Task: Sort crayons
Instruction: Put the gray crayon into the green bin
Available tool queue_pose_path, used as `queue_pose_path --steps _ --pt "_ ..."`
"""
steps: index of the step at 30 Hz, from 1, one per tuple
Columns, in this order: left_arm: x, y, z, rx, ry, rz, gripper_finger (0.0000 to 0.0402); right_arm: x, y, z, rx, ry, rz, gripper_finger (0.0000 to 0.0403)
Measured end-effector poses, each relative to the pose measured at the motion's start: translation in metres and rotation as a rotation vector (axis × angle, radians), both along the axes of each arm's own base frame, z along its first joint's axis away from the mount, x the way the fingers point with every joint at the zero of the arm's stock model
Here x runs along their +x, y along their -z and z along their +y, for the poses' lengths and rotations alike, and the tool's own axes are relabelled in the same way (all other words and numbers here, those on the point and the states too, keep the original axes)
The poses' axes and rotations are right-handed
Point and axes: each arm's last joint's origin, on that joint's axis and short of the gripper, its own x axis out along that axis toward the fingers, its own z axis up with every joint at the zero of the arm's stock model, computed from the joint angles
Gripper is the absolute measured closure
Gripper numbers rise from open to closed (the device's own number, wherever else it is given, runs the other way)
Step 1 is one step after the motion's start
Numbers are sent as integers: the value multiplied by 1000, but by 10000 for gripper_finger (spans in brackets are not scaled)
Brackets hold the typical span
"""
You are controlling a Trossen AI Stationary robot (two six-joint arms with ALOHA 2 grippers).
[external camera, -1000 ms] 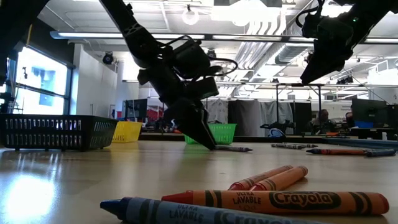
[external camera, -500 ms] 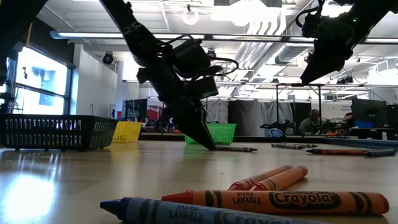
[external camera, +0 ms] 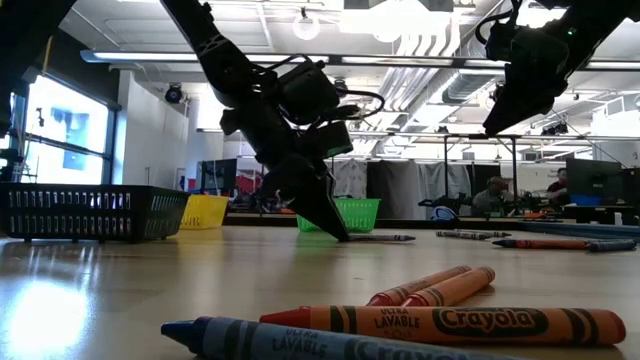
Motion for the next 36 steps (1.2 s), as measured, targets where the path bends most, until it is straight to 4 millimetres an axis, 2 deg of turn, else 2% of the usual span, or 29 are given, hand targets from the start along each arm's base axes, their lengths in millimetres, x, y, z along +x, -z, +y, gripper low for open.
queue_pose_path --steps 9,18,24,28,32,36 --pt "1 14 -2 -45 -35 48 399 0 0 0 0 0 0 279" --pt "-3 -3 1 -59 -83 25 401 0 0 0 7 7 -2 279" --pt "-6 -33 10 -57 -129 -61 401 0 0 0 7 7 -3 279" --pt "-11 -55 21 6 -202 -116 401 0 0 0 7 7 -2 279" --pt "-19 -77 44 112 -318 -180 401 0 0 0 7 7 -3 279" --pt "-30 -91 73 166 -434 -223 401 0 0 0 7 7 -3 279"
